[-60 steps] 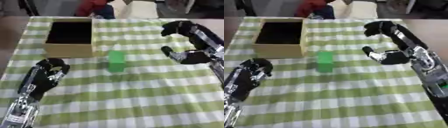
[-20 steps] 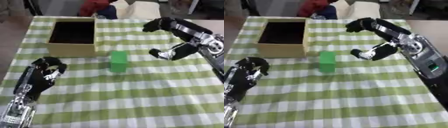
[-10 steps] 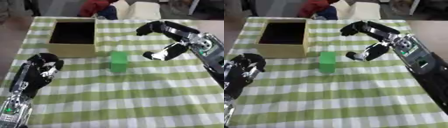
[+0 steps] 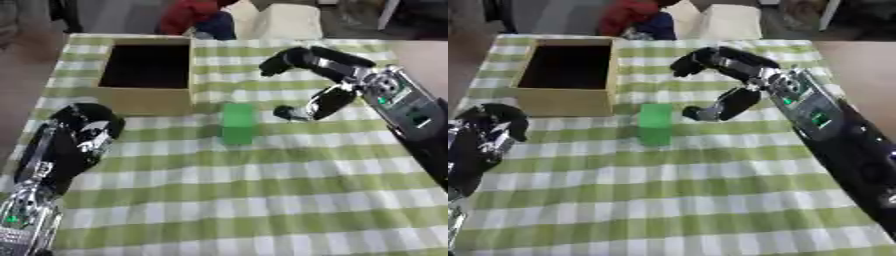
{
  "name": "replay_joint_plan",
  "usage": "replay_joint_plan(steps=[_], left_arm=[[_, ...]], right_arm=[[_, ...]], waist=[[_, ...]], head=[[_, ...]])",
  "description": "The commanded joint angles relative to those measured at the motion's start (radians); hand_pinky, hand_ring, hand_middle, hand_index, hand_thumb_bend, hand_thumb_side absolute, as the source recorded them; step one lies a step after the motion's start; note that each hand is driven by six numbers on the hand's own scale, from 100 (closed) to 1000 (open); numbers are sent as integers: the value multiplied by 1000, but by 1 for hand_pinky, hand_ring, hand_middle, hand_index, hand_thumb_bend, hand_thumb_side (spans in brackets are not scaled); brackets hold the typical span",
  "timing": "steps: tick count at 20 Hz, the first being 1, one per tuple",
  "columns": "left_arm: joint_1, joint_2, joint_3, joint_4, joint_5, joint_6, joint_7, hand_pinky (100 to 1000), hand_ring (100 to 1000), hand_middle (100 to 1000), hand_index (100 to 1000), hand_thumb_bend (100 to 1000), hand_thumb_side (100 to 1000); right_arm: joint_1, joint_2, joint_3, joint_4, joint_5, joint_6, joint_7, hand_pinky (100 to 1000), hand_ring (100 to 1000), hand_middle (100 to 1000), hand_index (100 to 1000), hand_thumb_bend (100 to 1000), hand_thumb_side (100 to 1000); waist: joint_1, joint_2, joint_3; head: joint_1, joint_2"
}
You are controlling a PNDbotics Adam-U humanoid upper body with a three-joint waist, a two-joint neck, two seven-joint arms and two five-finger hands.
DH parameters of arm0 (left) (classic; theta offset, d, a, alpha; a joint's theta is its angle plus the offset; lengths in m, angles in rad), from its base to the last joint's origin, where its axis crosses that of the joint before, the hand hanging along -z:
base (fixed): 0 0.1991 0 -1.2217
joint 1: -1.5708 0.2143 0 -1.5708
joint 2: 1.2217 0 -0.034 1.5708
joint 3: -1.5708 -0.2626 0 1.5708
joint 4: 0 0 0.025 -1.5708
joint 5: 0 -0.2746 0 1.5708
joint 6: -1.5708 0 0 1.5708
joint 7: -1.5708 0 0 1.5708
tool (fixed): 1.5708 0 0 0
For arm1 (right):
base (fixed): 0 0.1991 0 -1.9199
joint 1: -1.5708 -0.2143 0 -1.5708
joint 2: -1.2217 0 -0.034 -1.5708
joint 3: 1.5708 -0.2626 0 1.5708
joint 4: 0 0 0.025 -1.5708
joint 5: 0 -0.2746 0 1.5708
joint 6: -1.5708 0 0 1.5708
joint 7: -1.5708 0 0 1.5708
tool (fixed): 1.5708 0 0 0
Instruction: Pick up objects on the table and place them in the box.
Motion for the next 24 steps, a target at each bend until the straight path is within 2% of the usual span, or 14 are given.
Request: replay_joint_plan(steps=[1,15,24], left_arm=[[-16,10,-1,-23,1,0,-5,525,710,598,634,533,255],[-17,5,-8,-24,2,2,-14,523,710,598,633,539,253],[-16,6,-8,-25,2,2,-15,517,709,597,633,546,251]], right_arm=[[-36,4,-3,38,32,-14,2,863,831,773,891,397,290],[-100,87,3,190,142,-50,3,864,829,774,895,405,305],[-106,98,16,184,183,-55,14,866,830,778,899,421,311]], waist=[[4,-18,2],[10,-19,7],[9,-20,5]], head=[[-6,2],[-15,8],[-15,10]])
